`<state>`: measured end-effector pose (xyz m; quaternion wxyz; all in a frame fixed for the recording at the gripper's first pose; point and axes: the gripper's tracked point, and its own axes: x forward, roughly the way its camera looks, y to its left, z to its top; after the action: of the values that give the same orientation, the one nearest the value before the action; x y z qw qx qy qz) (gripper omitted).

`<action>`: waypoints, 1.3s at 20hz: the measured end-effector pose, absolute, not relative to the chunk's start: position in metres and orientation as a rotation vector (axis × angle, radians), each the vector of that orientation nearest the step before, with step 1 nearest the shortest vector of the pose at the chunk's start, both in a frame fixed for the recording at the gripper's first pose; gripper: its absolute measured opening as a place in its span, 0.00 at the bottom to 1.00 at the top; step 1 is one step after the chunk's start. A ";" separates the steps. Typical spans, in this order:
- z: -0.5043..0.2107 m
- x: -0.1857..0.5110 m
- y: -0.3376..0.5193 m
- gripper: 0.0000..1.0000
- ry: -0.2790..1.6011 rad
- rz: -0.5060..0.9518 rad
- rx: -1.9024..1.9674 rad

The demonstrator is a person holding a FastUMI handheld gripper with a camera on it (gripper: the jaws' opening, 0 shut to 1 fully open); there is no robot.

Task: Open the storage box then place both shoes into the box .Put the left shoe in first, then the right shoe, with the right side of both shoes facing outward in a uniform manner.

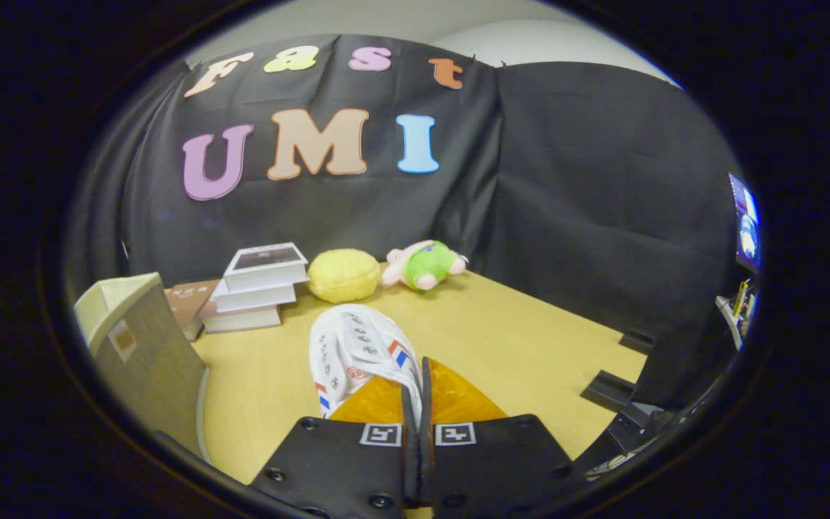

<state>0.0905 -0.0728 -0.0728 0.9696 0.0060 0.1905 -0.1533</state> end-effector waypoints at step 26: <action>0.036 0.067 0.243 0.03 0.346 0.160 0.063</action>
<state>0.0669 0.2433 0.0361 0.9814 0.0313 0.1719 0.0795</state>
